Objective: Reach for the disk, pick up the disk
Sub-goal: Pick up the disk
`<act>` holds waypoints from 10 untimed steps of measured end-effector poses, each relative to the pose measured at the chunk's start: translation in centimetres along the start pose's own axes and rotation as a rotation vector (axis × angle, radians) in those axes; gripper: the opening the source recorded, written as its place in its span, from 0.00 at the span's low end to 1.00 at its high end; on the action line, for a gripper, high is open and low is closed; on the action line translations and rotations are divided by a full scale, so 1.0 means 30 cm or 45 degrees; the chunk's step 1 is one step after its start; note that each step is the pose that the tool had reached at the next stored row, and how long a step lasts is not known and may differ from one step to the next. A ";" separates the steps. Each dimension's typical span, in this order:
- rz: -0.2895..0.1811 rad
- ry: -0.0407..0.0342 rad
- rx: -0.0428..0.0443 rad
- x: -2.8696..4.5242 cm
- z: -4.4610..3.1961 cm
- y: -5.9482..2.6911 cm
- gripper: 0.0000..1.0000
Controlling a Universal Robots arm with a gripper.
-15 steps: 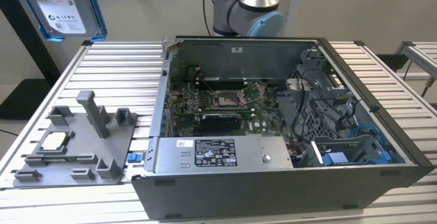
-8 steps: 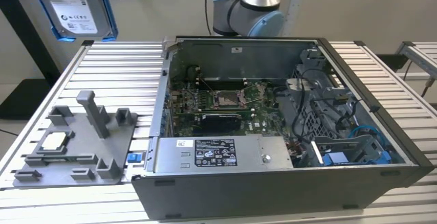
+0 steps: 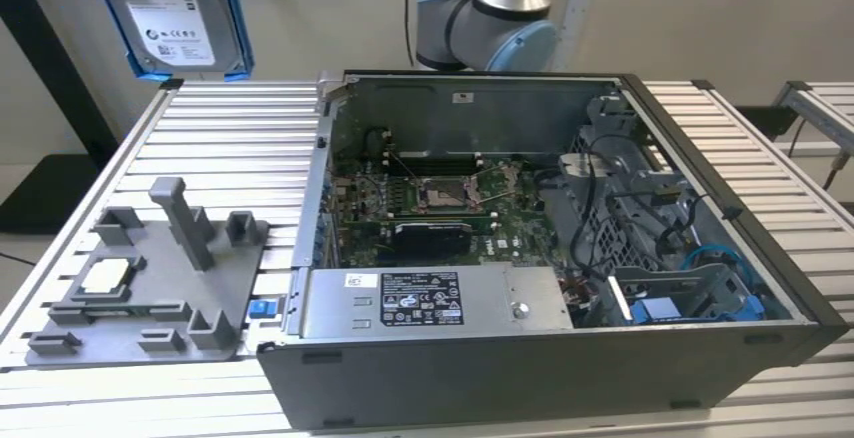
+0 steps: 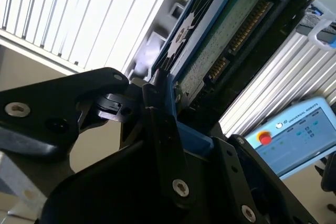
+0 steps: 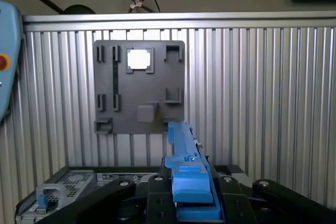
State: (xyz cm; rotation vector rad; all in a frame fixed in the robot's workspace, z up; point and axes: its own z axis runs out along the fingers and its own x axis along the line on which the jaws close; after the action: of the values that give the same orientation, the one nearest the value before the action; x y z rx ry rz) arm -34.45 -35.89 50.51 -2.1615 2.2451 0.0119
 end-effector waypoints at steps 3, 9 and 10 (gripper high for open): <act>0.000 0.0000 0.000 -0.001 0.000 -0.029 0.00; 0.000 0.0000 -0.001 -0.003 0.001 -0.080 0.00; 0.000 0.0000 -0.001 -0.003 0.001 -0.089 0.00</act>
State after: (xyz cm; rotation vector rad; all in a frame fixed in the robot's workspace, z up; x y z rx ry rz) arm -31.77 -35.89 50.51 -2.1617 2.2454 0.0126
